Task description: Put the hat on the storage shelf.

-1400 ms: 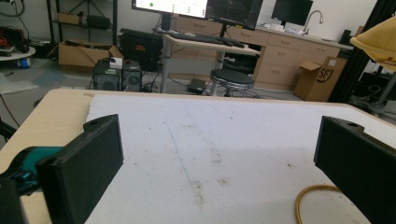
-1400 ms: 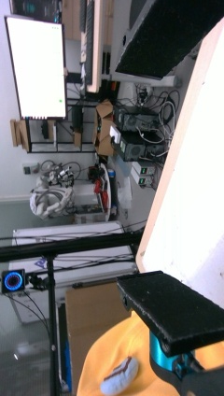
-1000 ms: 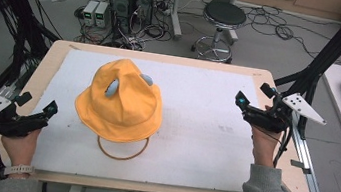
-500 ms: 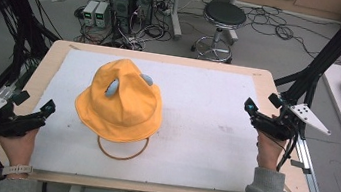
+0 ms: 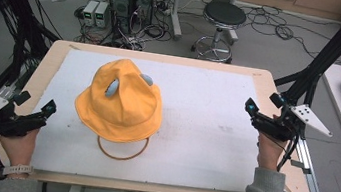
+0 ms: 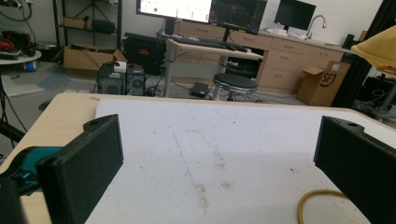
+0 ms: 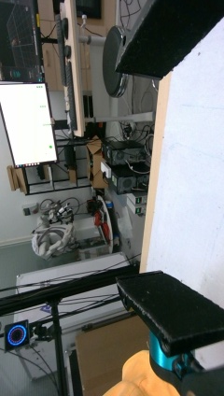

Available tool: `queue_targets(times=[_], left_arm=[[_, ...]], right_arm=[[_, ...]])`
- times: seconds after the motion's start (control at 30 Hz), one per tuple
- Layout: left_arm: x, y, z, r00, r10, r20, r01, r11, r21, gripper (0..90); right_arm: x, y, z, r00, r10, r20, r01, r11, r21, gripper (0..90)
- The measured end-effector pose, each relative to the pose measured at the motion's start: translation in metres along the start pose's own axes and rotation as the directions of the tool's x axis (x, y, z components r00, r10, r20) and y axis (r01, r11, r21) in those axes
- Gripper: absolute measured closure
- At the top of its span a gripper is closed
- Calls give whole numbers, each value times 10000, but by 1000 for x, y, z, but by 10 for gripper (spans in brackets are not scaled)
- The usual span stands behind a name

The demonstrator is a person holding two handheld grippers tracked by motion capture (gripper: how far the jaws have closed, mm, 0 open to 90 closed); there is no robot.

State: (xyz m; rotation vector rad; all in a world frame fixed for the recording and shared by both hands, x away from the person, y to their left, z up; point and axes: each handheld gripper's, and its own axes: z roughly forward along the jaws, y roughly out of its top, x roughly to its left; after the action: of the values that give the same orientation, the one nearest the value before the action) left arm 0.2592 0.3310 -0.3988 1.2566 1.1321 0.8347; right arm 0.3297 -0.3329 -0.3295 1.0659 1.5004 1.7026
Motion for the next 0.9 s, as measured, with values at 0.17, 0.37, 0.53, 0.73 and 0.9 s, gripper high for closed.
queue_targets(times=[0.17, 0.37, 0.53, 0.73, 0.9], left_arm=[[0, 0, 0, 10000, 25, 17, -25, 10000, 15, 17], [0, 0, 0, 10000, -3, 4, 3, 10000, -8, 17], [-1, -1, 1, 10000, 25, 4, -25, 10000, 45, 17], [-1, 0, 0, 10000, 17, -2, -17, 10000, 23, 17], [0, 0, 0, 10000, 27, -8, -27, 10000, 16, 17]], right_arm=[[0, 0, 0, 10000, 5, -18, -5, 10000, 7, 7], [-1, 0, -1, 10000, 41, 5, -41, 10000, -31, 7], [-3, 0, -2, 10000, 66, 31, -66, 10000, -65, 7], [-2, 0, -1, 10000, 71, 11, -71, 10000, 42, 7], [-2, -1, -1, 10000, 29, -1, -29, 10000, 55, 7]])
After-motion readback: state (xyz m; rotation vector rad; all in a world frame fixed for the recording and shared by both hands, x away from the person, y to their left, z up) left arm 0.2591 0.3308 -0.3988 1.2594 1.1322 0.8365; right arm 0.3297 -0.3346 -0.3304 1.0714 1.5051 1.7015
